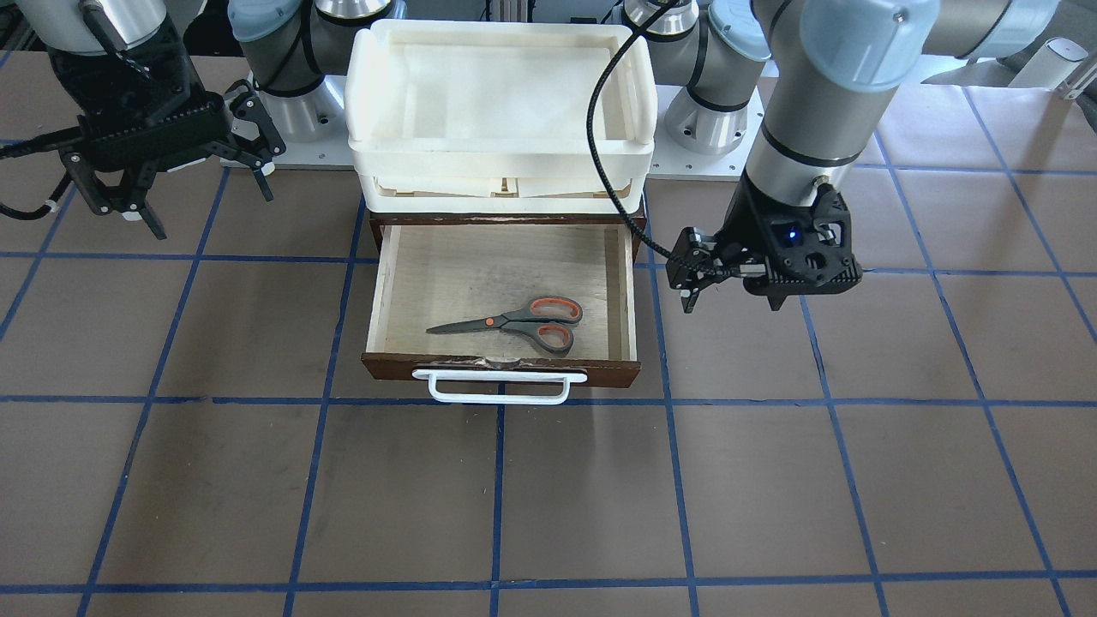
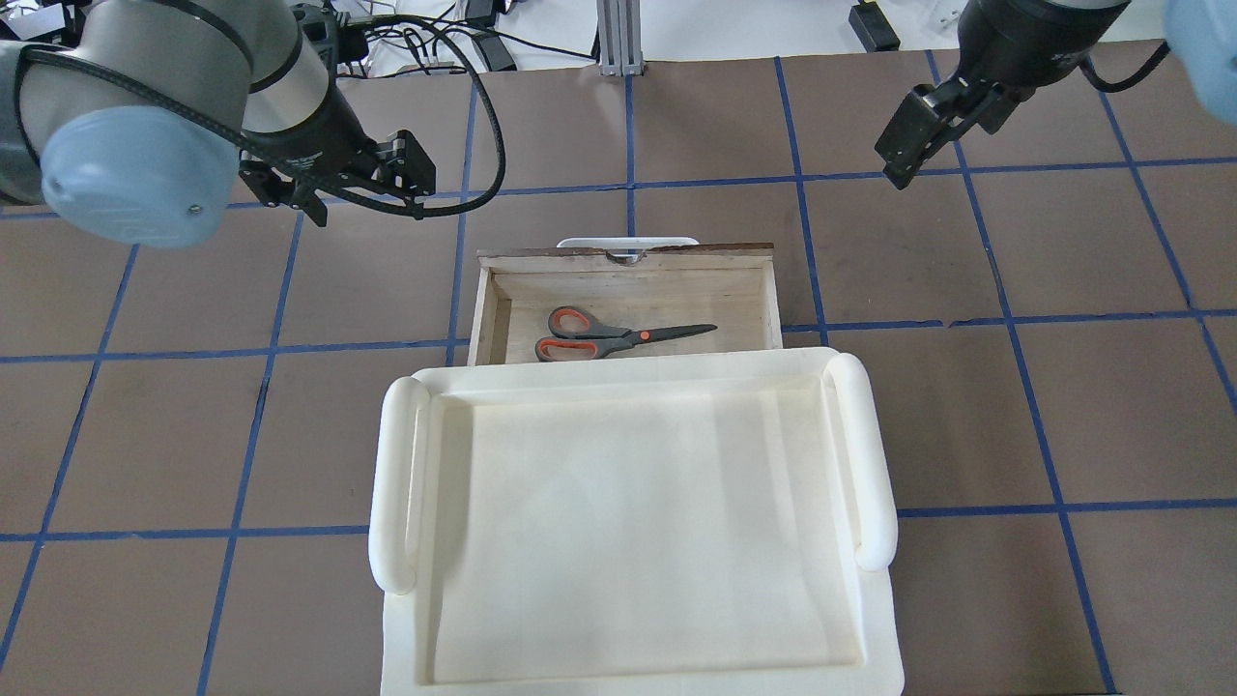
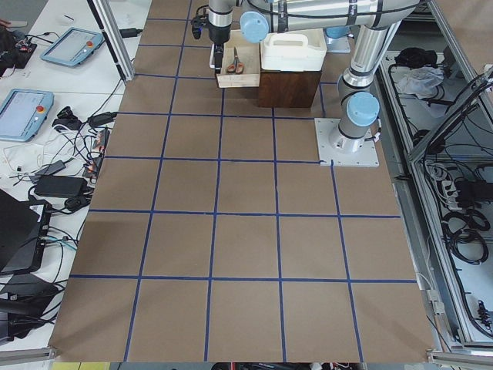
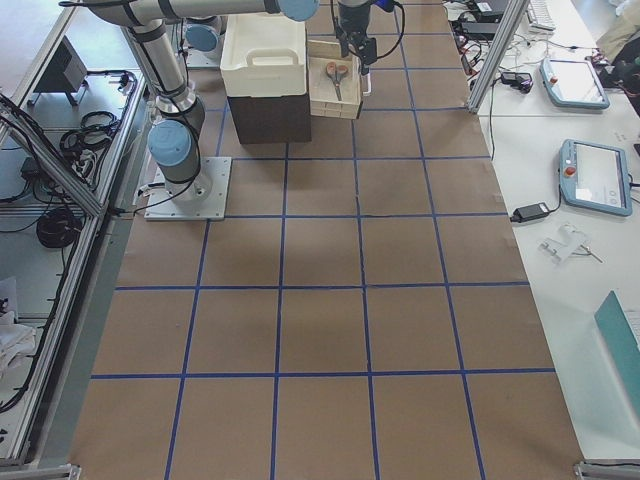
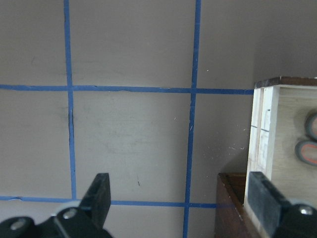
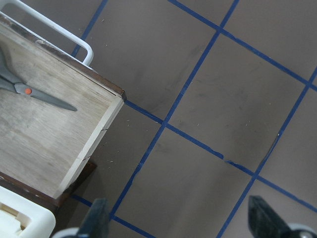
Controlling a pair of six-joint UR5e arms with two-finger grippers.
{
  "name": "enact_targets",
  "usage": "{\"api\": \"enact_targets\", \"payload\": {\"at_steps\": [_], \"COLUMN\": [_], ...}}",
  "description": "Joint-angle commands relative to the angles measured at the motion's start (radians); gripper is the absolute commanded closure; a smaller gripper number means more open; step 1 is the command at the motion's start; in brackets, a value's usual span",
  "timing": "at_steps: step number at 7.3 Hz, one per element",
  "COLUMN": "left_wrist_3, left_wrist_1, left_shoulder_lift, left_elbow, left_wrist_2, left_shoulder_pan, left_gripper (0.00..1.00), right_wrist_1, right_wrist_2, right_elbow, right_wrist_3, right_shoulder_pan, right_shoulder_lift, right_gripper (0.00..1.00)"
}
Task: Put scissors in drawer and close it
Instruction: 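Reach the left gripper over the drawer's white handle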
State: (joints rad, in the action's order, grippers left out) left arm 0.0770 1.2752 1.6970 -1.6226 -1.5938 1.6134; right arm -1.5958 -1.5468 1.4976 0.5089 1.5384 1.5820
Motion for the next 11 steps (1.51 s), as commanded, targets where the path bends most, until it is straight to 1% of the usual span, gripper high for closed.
{"api": "enact_targets", "payload": {"at_steps": [1, 2, 3, 5, 6, 9, 10, 11], "left_wrist_3": [0.032, 0.032, 0.091, 0.162, 0.179, 0.23, 0.234, 0.236], "left_wrist_1": [-0.069, -0.066, -0.069, -0.158, -0.193, -0.188, -0.178, -0.127], "left_shoulder_lift": [0.12, 0.177, 0.235, 0.333, 0.378, 0.463, 0.475, 0.483], "left_elbow": [0.05, 0.099, 0.136, 0.159, 0.164, 0.239, 0.242, 0.247], "left_wrist_2": [-0.002, -0.002, -0.002, -0.002, -0.002, -0.029, -0.025, -0.015], "left_shoulder_pan": [0.078, 0.101, 0.127, 0.166, 0.18, 0.238, 0.243, 0.243], "left_gripper": [0.0, 0.0, 0.0, 0.0, 0.0, 0.0, 0.0, 0.0], "right_wrist_1": [0.002, 0.002, 0.002, 0.0, -0.009, -0.016, -0.015, -0.016], "right_wrist_2": [0.002, 0.002, -0.001, -0.002, 0.011, 0.005, 0.001, 0.001], "right_elbow": [0.007, 0.01, 0.01, 0.009, 0.009, 0.01, 0.01, 0.01], "right_wrist_3": [-0.18, -0.22, -0.237, -0.239, -0.221, -0.237, -0.237, -0.239], "right_shoulder_pan": [0.002, 0.002, 0.002, 0.0, -0.001, -0.003, -0.003, -0.003], "right_shoulder_lift": [0.013, 0.013, 0.015, 0.019, 0.022, 0.032, 0.033, 0.033], "right_gripper": [0.0, 0.0, 0.0, 0.0, 0.0, 0.0, 0.0, 0.0]}}
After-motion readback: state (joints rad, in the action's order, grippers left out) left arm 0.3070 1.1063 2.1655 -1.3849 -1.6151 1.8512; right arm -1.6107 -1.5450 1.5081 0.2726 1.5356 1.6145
